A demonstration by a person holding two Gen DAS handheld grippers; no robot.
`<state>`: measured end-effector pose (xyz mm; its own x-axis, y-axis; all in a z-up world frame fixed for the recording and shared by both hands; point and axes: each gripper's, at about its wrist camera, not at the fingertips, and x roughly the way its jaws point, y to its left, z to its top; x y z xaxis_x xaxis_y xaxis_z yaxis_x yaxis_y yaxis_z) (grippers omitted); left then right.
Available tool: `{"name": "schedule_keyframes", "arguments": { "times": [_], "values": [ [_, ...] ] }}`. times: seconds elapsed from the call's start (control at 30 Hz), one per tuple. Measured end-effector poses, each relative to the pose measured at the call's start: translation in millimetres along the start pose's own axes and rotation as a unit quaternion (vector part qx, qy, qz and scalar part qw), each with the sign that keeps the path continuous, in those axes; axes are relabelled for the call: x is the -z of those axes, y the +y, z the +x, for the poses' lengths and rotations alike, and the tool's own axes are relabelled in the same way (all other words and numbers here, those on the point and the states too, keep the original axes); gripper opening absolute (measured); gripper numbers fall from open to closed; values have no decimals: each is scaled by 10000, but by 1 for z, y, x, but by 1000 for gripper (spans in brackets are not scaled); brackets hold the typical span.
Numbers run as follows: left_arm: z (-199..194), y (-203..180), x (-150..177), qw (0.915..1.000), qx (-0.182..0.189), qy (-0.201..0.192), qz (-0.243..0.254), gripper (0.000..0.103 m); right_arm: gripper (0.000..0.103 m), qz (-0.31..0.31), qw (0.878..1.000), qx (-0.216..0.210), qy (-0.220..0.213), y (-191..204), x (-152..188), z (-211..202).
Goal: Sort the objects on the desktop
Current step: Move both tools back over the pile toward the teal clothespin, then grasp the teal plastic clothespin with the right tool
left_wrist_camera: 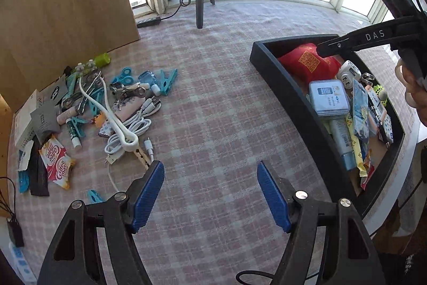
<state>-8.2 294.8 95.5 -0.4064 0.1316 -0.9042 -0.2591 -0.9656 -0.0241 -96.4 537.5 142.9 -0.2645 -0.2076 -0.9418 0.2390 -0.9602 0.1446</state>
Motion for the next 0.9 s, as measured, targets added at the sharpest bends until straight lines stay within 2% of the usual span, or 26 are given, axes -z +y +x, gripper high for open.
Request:
{"name": "schedule_keyframes", "arguments": {
  "times": [0.17,0.33,0.57,0.73,0.9],
  "values": [
    [10,65,32,9975,-237,227,-622,68,31,-7,9994,-323,85,50,-30,34],
    [23,104,50,9935,-326,332,-1042,65,31,-27,9990,-332,281,95,-59,79],
    [40,121,56,9916,-175,351,-1235,60,31,289,9971,-361,603,125,-90,133],
    [50,125,56,9912,-96,443,-1240,57,31,562,9949,-434,715,130,-99,152],
    [57,129,59,9906,-64,527,-1262,53,31,606,9949,-327,736,136,-102,164]
  ]
}}
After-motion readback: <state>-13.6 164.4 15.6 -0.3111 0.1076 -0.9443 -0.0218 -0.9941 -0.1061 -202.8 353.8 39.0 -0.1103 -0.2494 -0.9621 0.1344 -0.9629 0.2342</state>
